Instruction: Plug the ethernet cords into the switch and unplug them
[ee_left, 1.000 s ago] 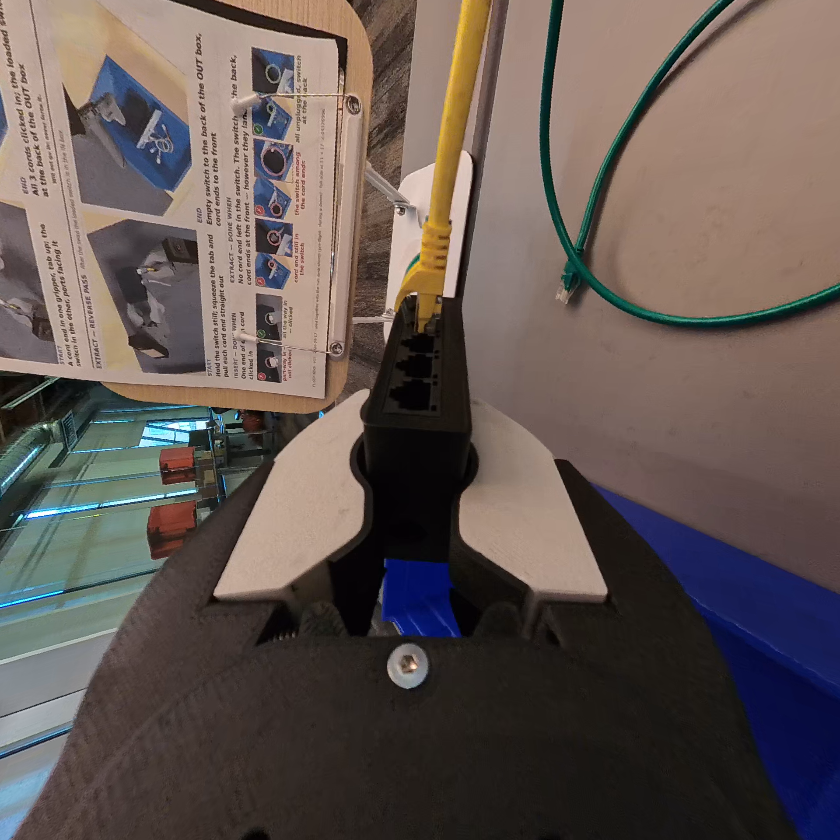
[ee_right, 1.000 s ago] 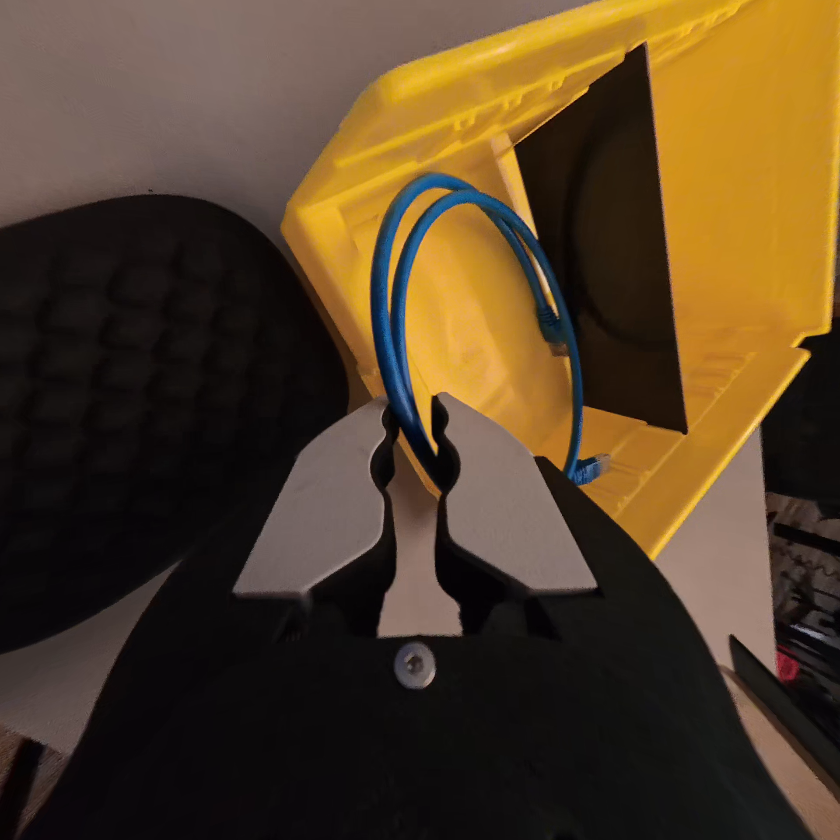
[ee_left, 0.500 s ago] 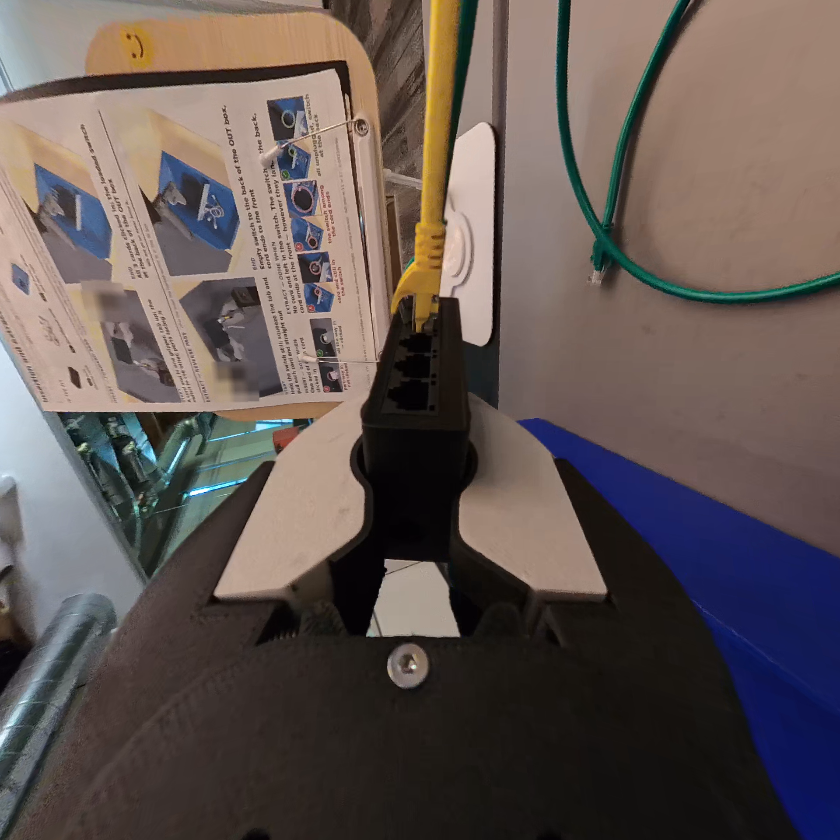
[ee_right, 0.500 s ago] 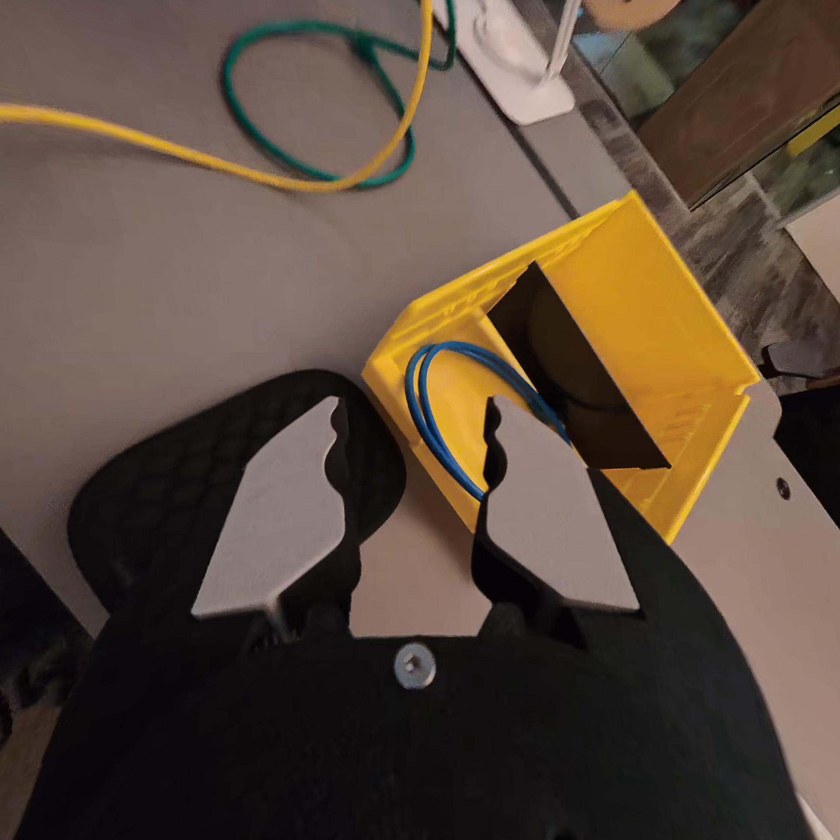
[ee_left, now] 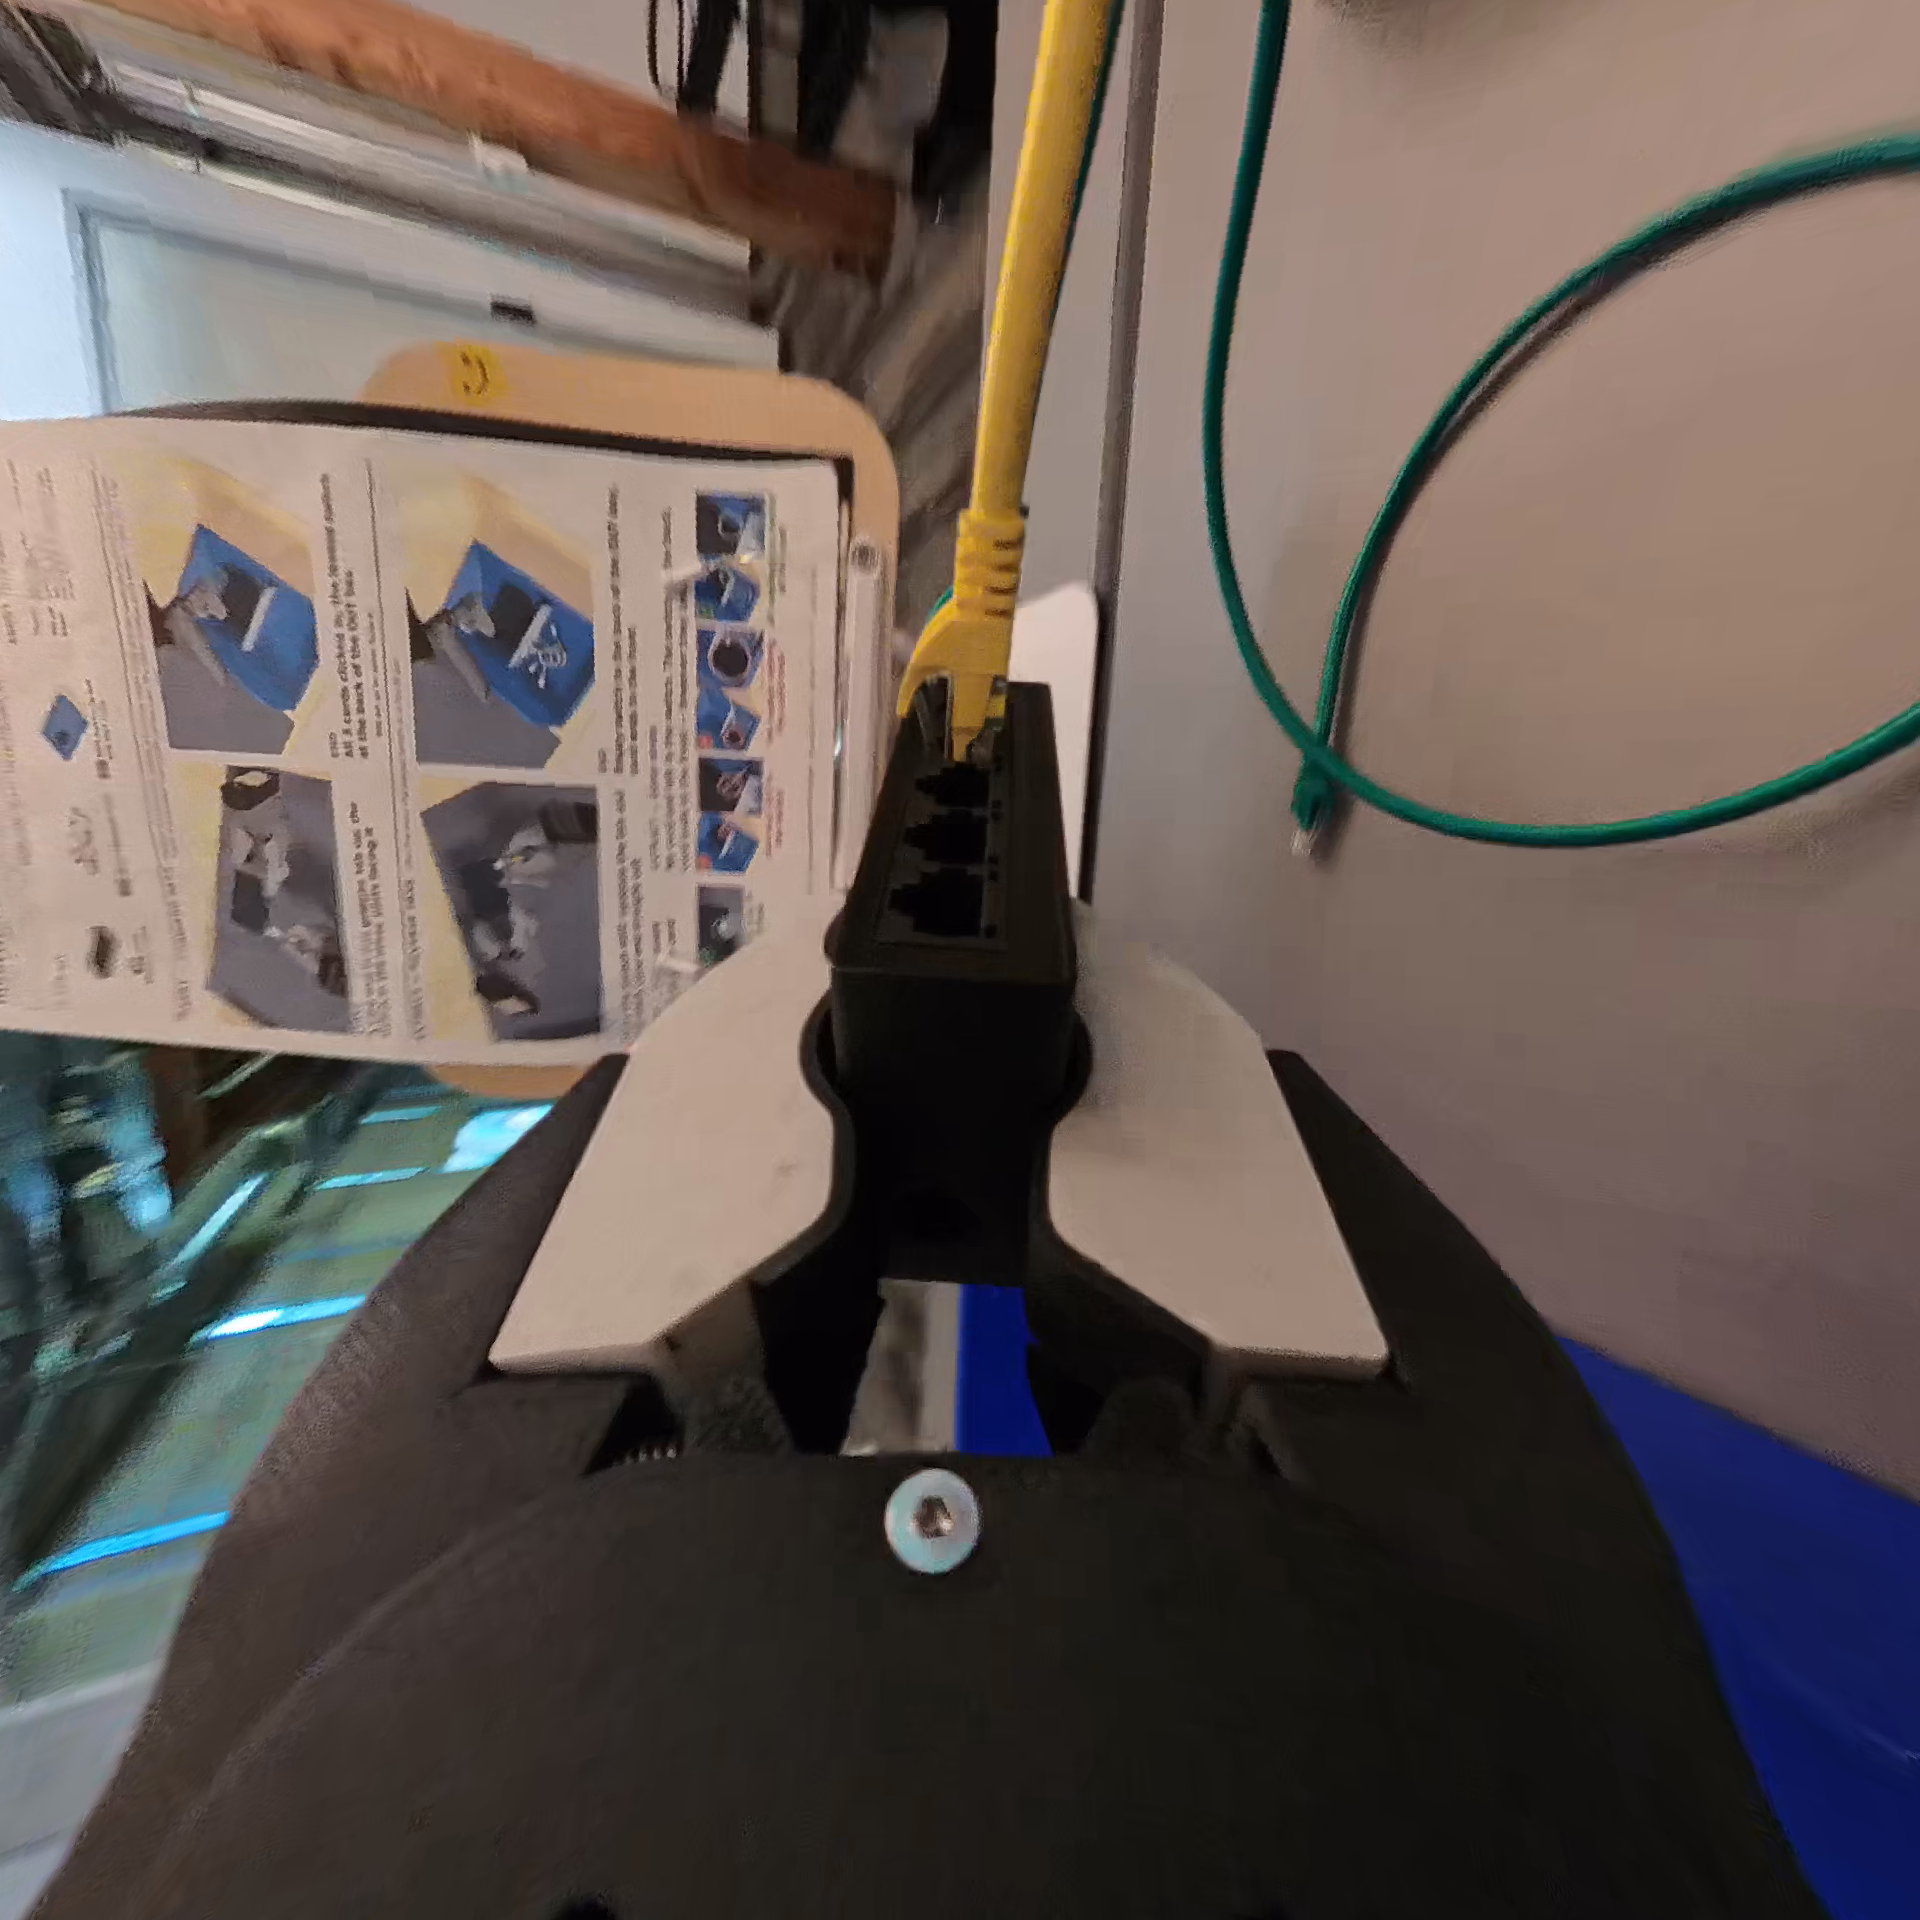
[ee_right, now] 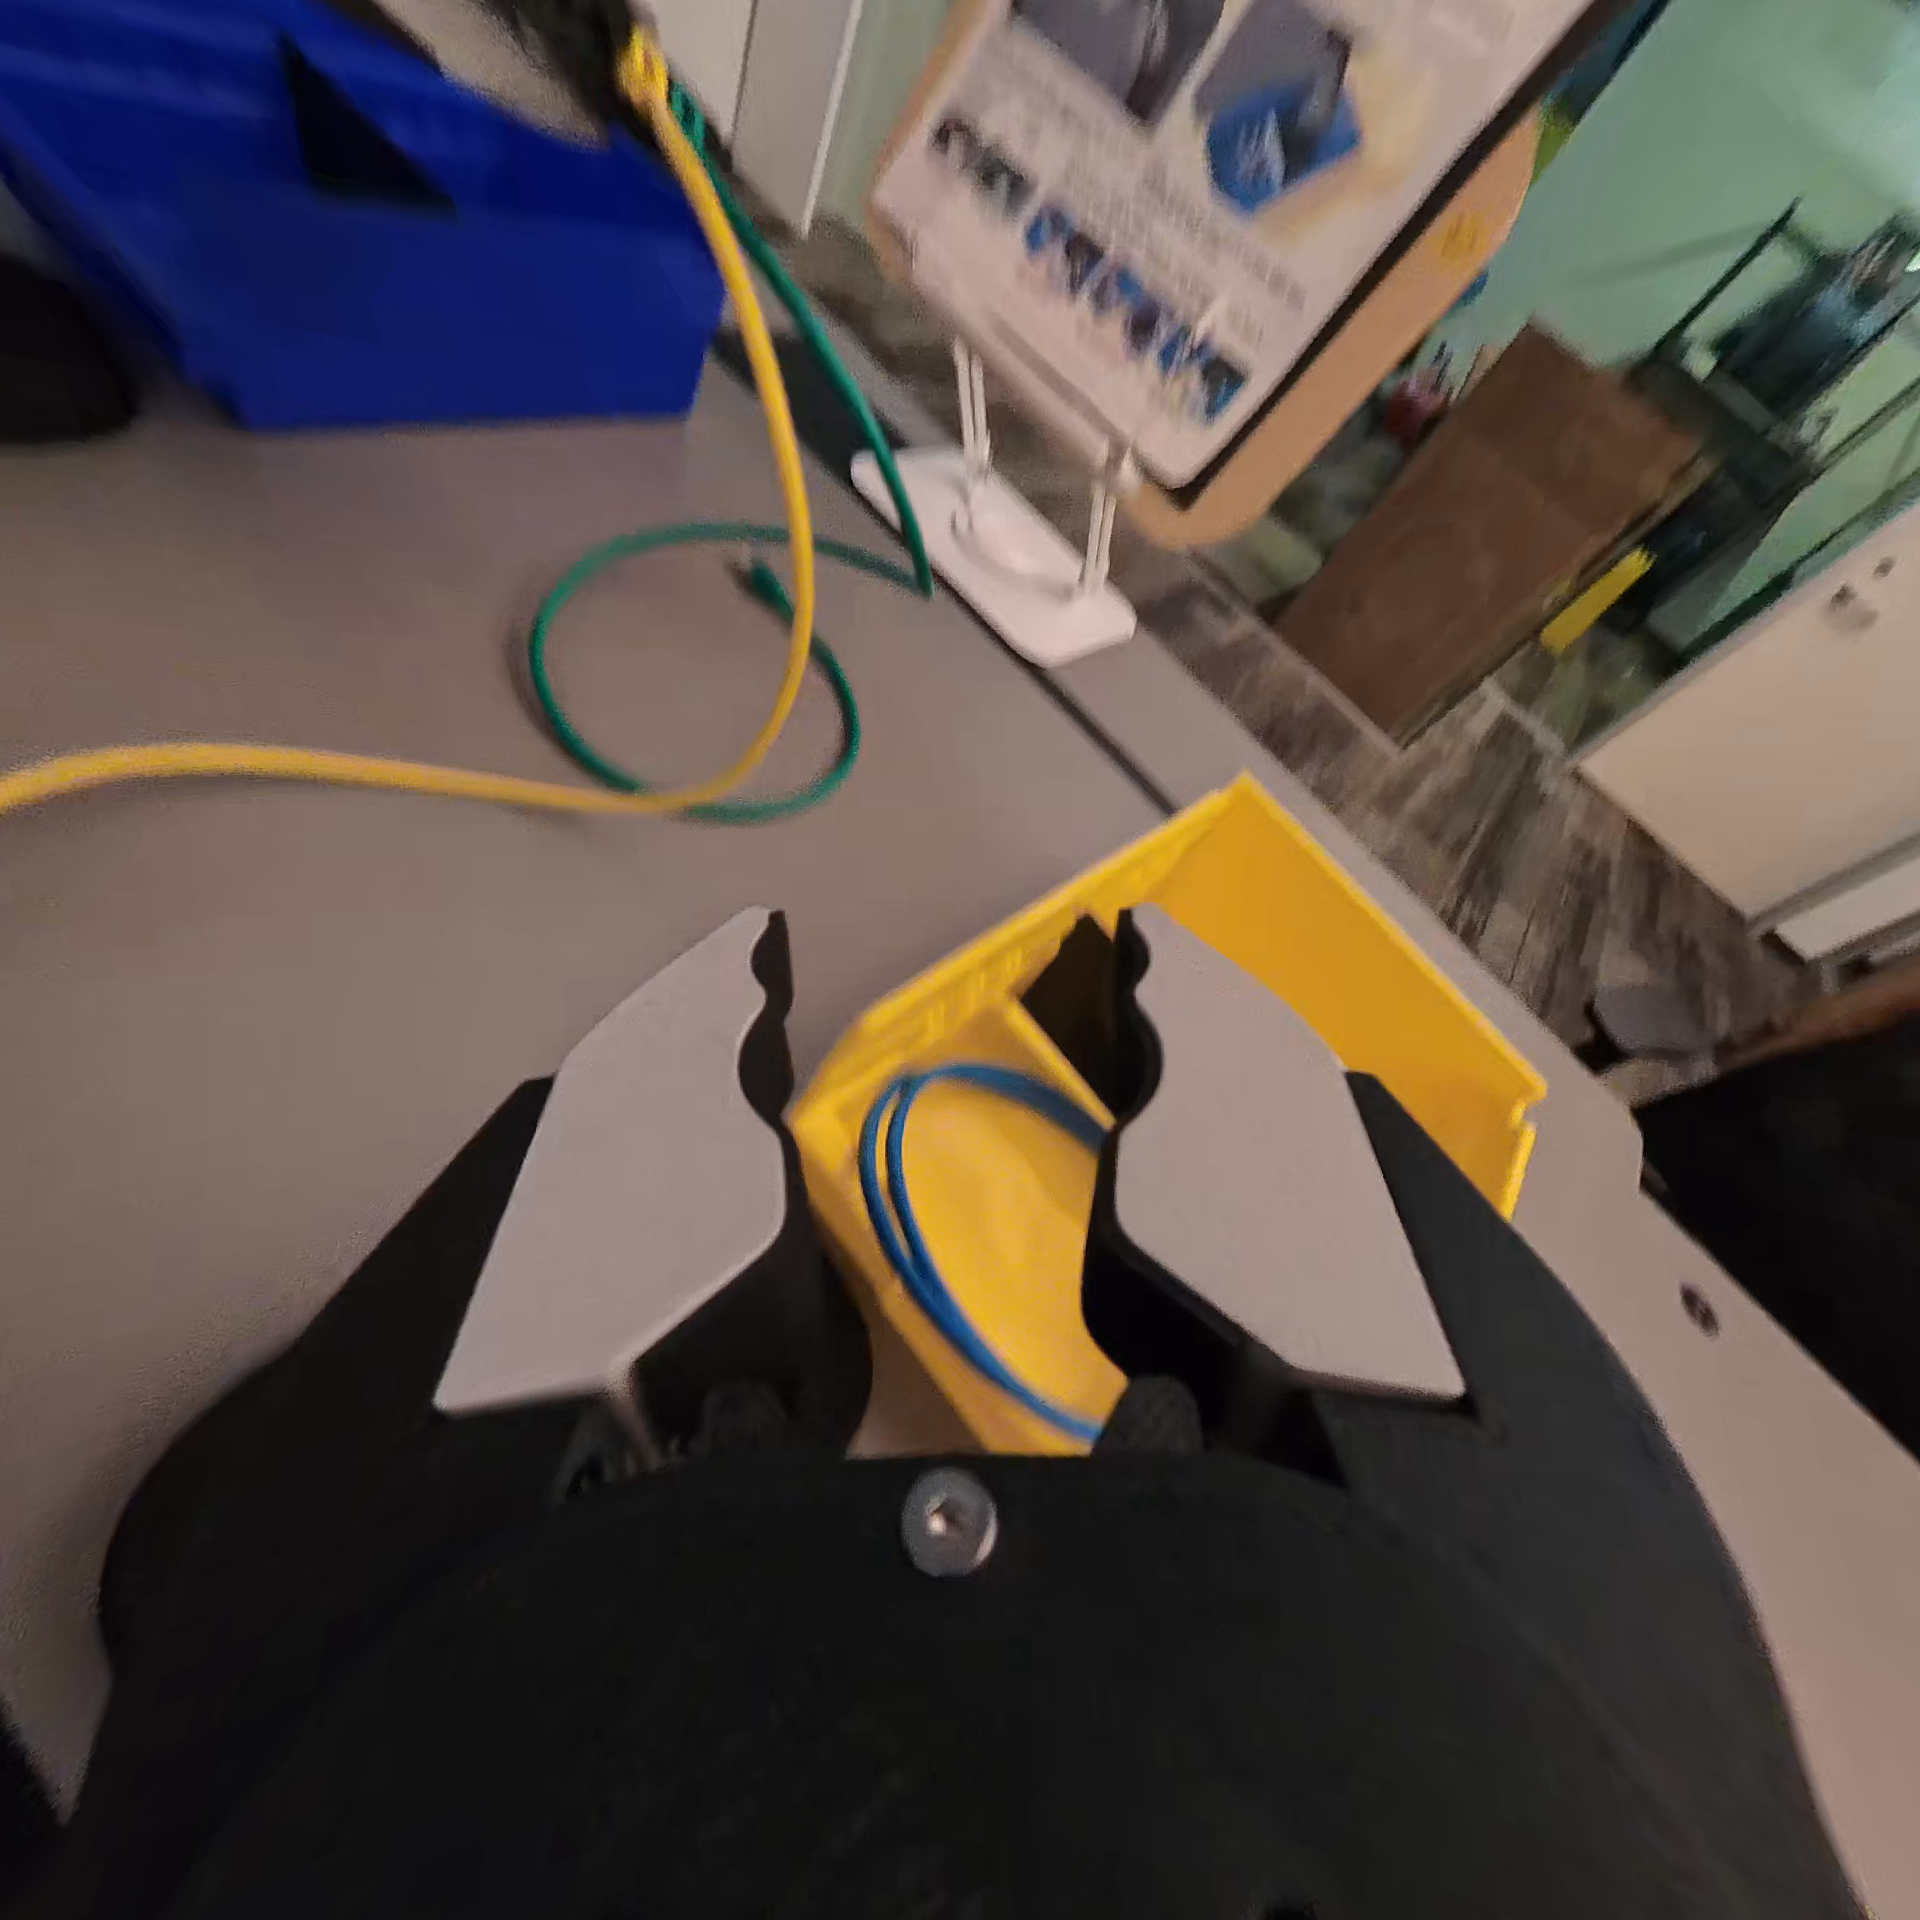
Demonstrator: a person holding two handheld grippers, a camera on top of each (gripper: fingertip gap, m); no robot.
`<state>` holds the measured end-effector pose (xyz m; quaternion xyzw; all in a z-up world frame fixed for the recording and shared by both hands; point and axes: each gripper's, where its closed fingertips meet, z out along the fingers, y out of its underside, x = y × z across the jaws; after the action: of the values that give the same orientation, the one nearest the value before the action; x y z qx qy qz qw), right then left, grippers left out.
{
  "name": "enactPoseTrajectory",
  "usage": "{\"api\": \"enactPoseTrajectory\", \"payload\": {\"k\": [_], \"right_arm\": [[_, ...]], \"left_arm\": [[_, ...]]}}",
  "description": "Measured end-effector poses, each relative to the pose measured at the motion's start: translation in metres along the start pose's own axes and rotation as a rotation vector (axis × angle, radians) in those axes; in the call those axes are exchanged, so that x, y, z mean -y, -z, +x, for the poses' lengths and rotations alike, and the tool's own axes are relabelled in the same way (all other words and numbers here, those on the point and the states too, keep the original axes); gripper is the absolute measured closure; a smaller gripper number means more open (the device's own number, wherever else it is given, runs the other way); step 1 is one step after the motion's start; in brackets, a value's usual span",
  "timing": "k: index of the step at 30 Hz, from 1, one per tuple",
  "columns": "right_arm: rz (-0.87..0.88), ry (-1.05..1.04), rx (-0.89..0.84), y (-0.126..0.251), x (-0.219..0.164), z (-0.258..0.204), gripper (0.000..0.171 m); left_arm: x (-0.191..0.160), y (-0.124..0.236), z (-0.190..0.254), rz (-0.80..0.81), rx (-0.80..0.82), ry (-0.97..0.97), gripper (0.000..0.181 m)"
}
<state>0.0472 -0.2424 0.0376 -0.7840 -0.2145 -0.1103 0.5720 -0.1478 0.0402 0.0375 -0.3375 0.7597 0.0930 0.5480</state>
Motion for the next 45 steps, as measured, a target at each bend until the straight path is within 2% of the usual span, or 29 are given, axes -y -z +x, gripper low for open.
{"api": "enactPoseTrajectory", "payload": {"k": [8,10,13,15,17,19,21,24,31,41,45], "right_arm": [[0.297,0.077,0.033,-0.059,0.120,-0.031,0.111],[0.359,0.181,0.015,-0.069,0.153,-0.048,0.119],[0.435,0.471,-0.031,-0.075,0.206,-0.078,0.135],[0.411,0.663,-0.045,-0.087,0.231,-0.091,0.142],[0.359,0.731,0.021,-0.109,0.247,-0.103,0.142],[0.283,0.756,0.112,-0.137,0.247,-0.113,0.142],[0.161,0.817,0.156,-0.166,0.231,-0.115,0.142],[0.072,0.844,0.153,-0.192,0.214,-0.110,0.142],[0.079,0.719,0.175,-0.199,0.211,-0.100,0.142],[0.010,0.779,0.155,-0.215,0.195,-0.100,0.141],[0.034,0.804,0.145,-0.216,0.201,-0.101,0.148]], "left_arm": [[0.013,0.024,-0.012,0.319,-0.113,0.276,0.151],[0.015,0.028,-0.019,0.353,-0.085,0.286,0.151],[0.014,0.028,-0.026,0.330,-0.012,0.246,0.151],[0.015,0.027,-0.027,0.303,0.032,0.198,0.151],[0.016,0.026,-0.028,0.274,0.064,0.157,0.151],[0.019,0.025,-0.027,0.256,0.073,0.130,0.151],[0.020,0.025,-0.027,0.241,0.089,0.108,0.151],[0.019,0.025,-0.028,0.215,0.102,0.087,0.151],[0.018,0.023,-0.026,0.187,0.100,0.065,0.151],[0.017,0.027,-0.029,0.219,0.111,0.073,0.151],[0.017,0.026,-0.028,0.231,0.105,0.076,0.152]]}}
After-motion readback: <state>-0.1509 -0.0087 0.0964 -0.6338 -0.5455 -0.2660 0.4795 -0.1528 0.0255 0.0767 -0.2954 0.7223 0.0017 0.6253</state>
